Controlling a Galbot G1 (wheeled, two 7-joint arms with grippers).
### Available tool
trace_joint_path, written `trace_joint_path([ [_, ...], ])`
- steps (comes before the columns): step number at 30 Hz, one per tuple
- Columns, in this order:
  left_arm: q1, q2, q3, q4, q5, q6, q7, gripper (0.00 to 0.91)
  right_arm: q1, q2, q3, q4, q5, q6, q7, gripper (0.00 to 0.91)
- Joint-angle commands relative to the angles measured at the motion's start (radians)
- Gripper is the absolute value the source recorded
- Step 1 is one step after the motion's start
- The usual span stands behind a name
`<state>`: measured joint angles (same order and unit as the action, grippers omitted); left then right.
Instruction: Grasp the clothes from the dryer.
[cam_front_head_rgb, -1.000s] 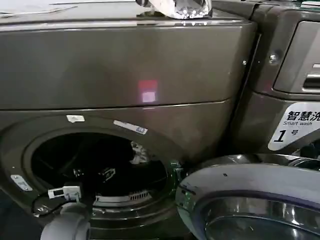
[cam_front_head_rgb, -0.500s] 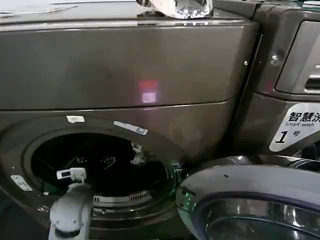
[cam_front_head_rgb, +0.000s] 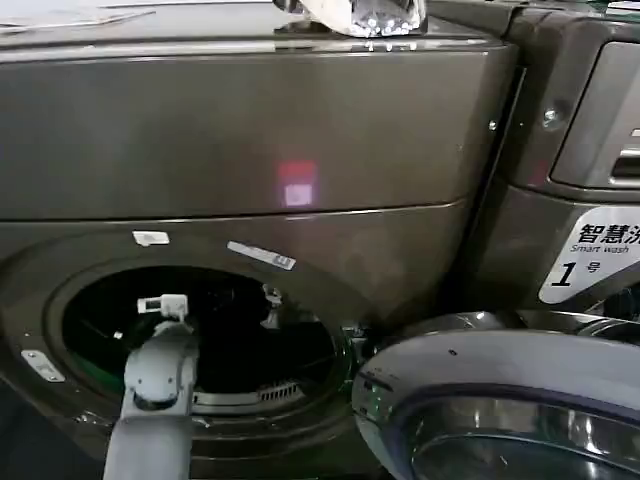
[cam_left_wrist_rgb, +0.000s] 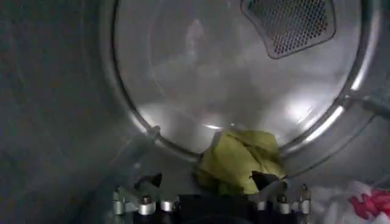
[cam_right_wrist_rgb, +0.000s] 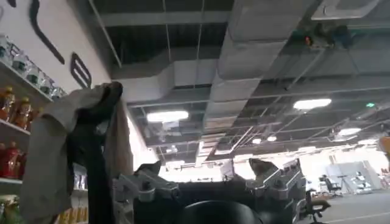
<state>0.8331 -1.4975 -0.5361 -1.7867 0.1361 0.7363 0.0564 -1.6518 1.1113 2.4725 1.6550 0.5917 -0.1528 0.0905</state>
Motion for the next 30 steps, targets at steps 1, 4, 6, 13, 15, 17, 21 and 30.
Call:
trace_joint_path([
  [1, -0.145, -0.001, 0.004, 0.197, 0.168, 0.007, 0.105, 0.907, 0.003, 0.003, -0.005, 0.003, 0.000, 0.001, 0.001, 0.907],
  [4, -0.158, 0.009, 0.006, 0.226, 0.400, -0.040, 0.281, 0.907, 0.002, 0.003, -0.006, 0.003, 0.000, 0.001, 0.001, 0.907],
  [6, -0.163, 0.022, 0.013, 0.232, 0.539, -0.107, 0.404, 0.907, 0.001, 0.003, -0.005, 0.005, 0.000, 0.002, 0.000, 0.907],
  [13, -0.222, 0.026, 0.015, 0.303, 1.154, -0.361, 0.730, 0.907, -0.002, 0.003, -0.006, 0.006, -0.003, 0.003, -0.001, 0.907],
  [15, -0.245, 0.030, 0.022, 0.330, 1.197, -0.414, 0.754, 0.907, -0.003, 0.002, -0.004, 0.006, -0.004, 0.004, -0.001, 0.907],
  [17, -0.260, 0.032, 0.031, 0.341, 1.234, -0.465, 0.789, 0.907, -0.005, 0.002, -0.005, 0.005, -0.004, 0.006, -0.001, 0.907],
  [21, -0.299, 0.031, 0.028, 0.383, 1.322, -0.625, 0.881, 0.907, -0.005, 0.002, -0.005, 0.006, -0.007, 0.007, -0.001, 0.907],
  [30, -0.379, 0.027, 0.018, 0.465, 1.336, -0.741, 1.156, 0.907, -0.011, -0.001, -0.001, 0.004, -0.009, 0.009, -0.002, 0.907],
])
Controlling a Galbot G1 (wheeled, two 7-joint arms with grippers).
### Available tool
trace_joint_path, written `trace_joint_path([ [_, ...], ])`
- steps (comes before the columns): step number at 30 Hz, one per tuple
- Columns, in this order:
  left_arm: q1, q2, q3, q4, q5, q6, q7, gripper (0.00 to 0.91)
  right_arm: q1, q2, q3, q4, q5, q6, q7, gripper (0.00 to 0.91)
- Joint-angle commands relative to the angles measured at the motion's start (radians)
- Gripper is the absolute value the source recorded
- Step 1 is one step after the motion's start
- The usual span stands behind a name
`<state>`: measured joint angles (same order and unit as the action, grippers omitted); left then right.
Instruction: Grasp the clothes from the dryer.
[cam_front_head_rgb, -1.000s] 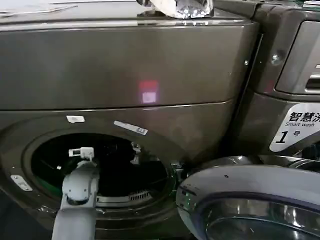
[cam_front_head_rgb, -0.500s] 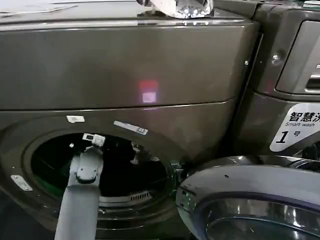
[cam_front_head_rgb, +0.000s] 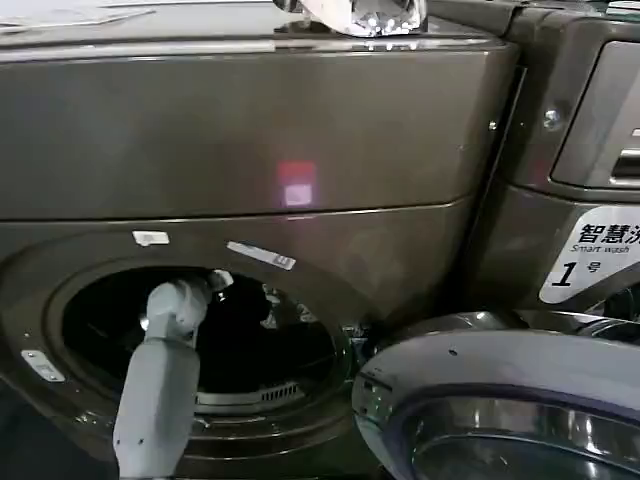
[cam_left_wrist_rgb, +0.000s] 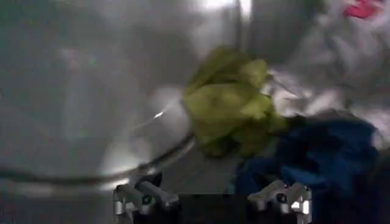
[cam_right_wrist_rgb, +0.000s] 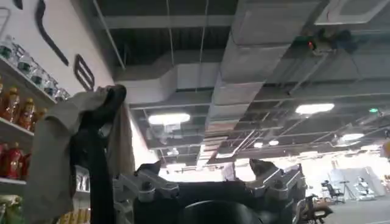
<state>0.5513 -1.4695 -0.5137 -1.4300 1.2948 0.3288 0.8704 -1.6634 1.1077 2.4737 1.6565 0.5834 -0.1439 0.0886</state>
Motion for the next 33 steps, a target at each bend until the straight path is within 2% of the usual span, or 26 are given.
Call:
trace_joint_path([
  [1, -0.114, -0.004, -0.008, 0.124, 0.169, -0.355, 0.370, 0.907, 0.001, 0.003, -0.003, 0.005, -0.001, 0.000, 0.000, 0.907],
  [6, -0.178, -0.011, -0.005, 0.179, 0.156, -0.473, 0.476, 0.907, 0.005, 0.001, -0.011, 0.011, -0.006, 0.000, 0.000, 0.907],
  [33, -0.301, 0.000, -0.011, 0.458, 0.213, -0.405, 0.450, 0.907, 0.017, -0.004, -0.033, 0.021, -0.013, 0.000, 0.001, 0.907],
])
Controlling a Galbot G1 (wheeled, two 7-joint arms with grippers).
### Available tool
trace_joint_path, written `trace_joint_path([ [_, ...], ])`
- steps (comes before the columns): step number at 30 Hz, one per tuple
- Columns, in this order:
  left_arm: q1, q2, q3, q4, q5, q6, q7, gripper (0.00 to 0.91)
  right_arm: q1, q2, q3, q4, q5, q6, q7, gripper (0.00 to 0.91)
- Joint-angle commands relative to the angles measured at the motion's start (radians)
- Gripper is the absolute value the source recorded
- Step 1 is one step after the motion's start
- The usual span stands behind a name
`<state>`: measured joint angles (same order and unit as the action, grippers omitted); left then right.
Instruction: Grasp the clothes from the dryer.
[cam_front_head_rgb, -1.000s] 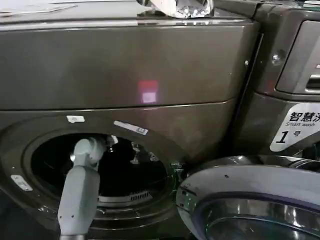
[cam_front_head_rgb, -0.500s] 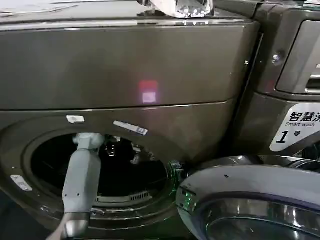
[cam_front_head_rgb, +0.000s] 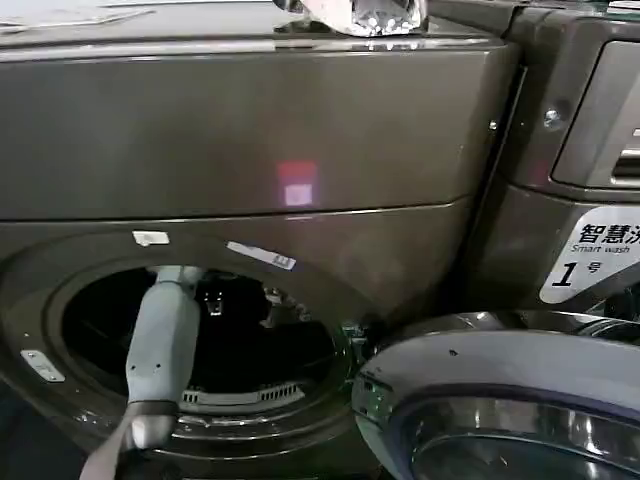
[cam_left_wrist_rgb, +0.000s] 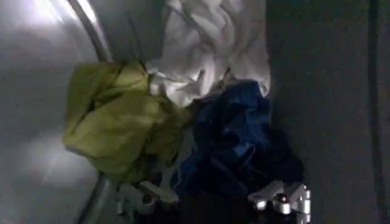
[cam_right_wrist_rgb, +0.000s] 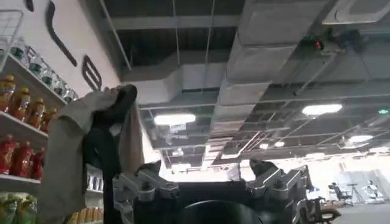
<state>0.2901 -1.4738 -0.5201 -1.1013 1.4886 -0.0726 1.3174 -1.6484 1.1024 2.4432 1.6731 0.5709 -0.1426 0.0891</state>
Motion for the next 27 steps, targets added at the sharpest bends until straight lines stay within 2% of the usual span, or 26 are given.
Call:
trace_joint_path([
  [1, -0.043, 0.004, -0.004, 0.145, 0.022, 0.001, -0.019, 0.907, 0.002, 0.002, -0.004, 0.005, 0.000, -0.002, 0.000, 0.907],
  [4, -0.058, 0.001, -0.015, 0.214, 0.038, 0.016, -0.100, 0.907, 0.002, 0.002, -0.005, 0.006, 0.000, -0.002, 0.001, 0.907],
  [10, -0.069, 0.000, -0.020, 0.274, 0.012, -0.021, -0.130, 0.907, 0.008, 0.003, -0.015, 0.003, -0.003, 0.001, 0.001, 0.907],
  [27, -0.092, 0.000, -0.034, 0.403, -0.014, -0.015, -0.163, 0.907, 0.021, 0.009, -0.039, 0.010, -0.014, 0.006, -0.001, 0.907],
])
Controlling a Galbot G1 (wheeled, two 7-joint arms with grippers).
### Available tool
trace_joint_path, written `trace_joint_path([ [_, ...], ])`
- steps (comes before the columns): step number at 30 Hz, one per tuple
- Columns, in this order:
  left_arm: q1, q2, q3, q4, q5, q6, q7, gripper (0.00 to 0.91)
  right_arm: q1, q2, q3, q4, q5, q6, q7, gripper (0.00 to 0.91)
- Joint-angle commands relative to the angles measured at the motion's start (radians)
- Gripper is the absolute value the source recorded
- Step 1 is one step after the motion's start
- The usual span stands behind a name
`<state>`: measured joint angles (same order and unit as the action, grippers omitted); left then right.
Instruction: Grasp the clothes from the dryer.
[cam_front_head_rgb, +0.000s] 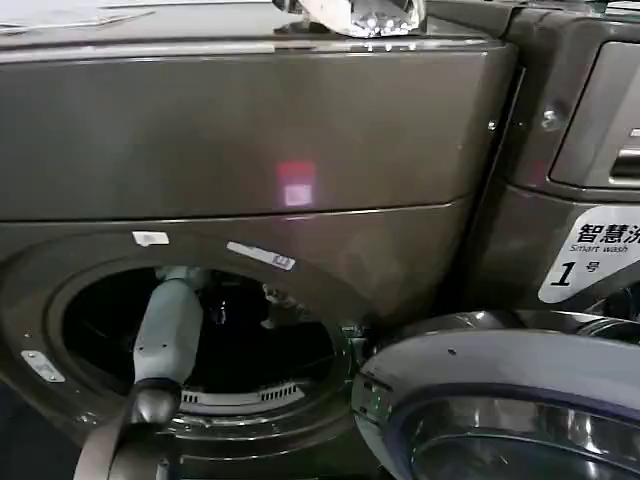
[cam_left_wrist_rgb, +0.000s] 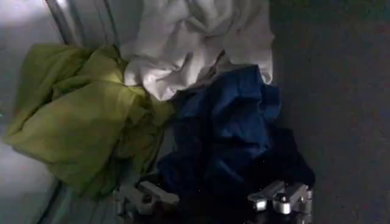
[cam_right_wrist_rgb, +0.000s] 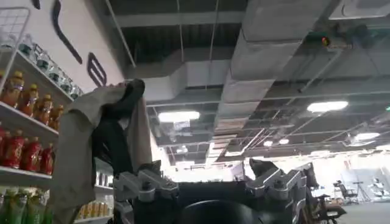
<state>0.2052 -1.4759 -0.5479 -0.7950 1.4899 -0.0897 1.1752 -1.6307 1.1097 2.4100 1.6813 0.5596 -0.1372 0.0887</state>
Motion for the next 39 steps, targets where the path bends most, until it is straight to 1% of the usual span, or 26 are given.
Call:
trace_joint_path([
  [1, -0.008, 0.002, -0.008, 0.108, -0.014, 0.004, -0.020, 0.907, 0.003, 0.002, -0.006, 0.002, -0.002, 0.001, 0.000, 0.907],
  [4, -0.007, 0.005, -0.010, 0.116, -0.029, 0.012, -0.021, 0.907, 0.003, 0.001, -0.006, 0.002, -0.002, 0.001, 0.000, 0.907],
  [5, -0.006, 0.005, -0.011, 0.116, -0.031, 0.012, -0.020, 0.466, 0.003, 0.001, -0.006, 0.002, -0.003, 0.001, 0.000, 0.907],
  [6, -0.005, 0.006, -0.010, 0.114, -0.035, 0.011, -0.021, 0.000, 0.003, 0.001, -0.006, 0.002, -0.003, 0.001, 0.000, 0.907],
  [17, 0.004, 0.003, -0.001, 0.064, -0.108, 0.026, -0.019, 0.000, 0.006, 0.004, -0.009, 0.004, -0.005, 0.001, 0.000, 0.907],
  [21, 0.008, 0.003, -0.001, 0.037, -0.125, 0.060, -0.019, 0.000, 0.007, 0.005, -0.010, 0.003, -0.005, 0.002, 0.000, 0.907],
  [26, 0.010, 0.005, 0.000, 0.028, -0.138, 0.072, -0.023, 0.000, 0.010, 0.006, -0.012, 0.000, -0.006, 0.003, -0.001, 0.907],
  [34, 0.039, 0.005, -0.001, -0.065, -0.197, 0.090, -0.010, 0.000, 0.020, 0.010, -0.026, 0.006, -0.011, 0.003, -0.001, 0.907],
  [39, 0.057, 0.006, -0.006, -0.130, -0.278, 0.119, -0.019, 0.000, 0.024, 0.013, -0.031, 0.011, -0.012, 0.002, -0.003, 0.907],
])
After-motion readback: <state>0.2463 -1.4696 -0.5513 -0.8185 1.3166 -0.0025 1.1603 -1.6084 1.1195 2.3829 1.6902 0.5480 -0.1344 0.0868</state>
